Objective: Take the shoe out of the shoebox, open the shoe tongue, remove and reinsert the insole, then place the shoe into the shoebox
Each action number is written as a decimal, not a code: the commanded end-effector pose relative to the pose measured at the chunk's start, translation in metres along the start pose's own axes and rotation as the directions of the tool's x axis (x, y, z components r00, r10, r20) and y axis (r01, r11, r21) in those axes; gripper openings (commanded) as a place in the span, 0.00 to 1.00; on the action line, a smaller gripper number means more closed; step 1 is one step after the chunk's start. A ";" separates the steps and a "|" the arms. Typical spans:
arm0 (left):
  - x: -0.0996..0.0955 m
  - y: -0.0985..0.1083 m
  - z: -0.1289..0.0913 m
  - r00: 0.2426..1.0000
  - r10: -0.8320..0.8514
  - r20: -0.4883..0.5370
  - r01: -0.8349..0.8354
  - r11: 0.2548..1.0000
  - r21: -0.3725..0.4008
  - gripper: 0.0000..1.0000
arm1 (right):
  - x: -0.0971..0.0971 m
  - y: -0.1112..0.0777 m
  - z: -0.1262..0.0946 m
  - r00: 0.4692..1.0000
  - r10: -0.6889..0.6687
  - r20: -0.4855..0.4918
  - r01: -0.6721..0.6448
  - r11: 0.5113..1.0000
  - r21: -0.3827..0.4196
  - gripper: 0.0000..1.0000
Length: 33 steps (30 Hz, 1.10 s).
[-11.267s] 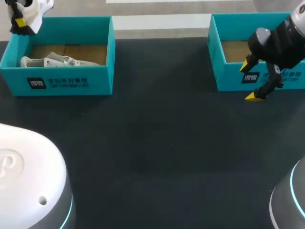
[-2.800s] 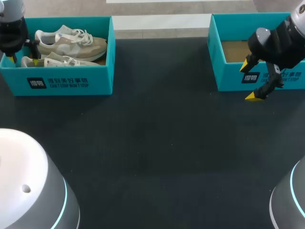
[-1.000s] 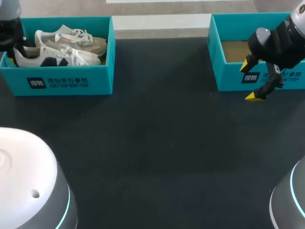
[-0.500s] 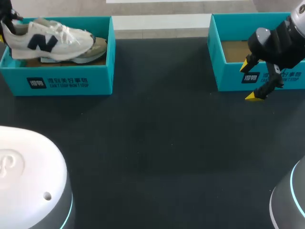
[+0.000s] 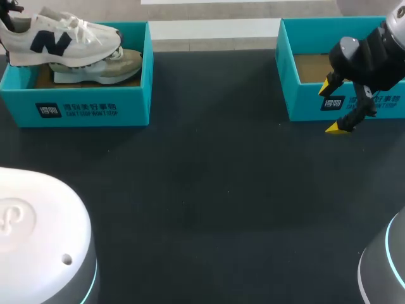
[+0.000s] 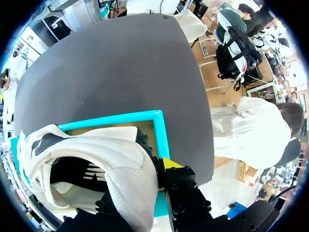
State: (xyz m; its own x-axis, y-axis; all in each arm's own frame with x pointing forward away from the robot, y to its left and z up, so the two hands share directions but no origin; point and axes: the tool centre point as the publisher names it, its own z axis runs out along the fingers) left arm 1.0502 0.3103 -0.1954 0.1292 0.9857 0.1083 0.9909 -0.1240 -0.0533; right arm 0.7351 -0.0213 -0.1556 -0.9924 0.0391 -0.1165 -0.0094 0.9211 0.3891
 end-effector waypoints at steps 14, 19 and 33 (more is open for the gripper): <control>-0.014 -0.033 -0.016 0.998 -0.052 0.024 0.053 0.996 -0.068 0.00 | -0.002 0.001 0.001 1.000 0.001 -0.003 -0.001 1.000 0.003 1.00; -0.031 -0.056 -0.032 0.994 -0.082 0.069 0.088 0.992 -0.086 0.00 | -0.002 0.001 0.001 1.000 0.001 -0.003 -0.001 1.000 0.003 1.00; -0.111 -0.106 -0.054 0.986 -0.165 -0.022 0.161 0.982 -0.103 0.00 | -0.002 0.001 0.001 1.000 0.001 -0.003 -0.001 1.000 0.003 1.00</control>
State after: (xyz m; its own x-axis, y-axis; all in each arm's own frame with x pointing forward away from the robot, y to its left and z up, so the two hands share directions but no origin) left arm 0.9569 0.2197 -0.1501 -0.0306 0.9939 0.1055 0.9991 0.0335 -0.0255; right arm 0.7350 -0.0212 -0.1556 -0.9924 0.0389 -0.1165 -0.0096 0.9211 0.3891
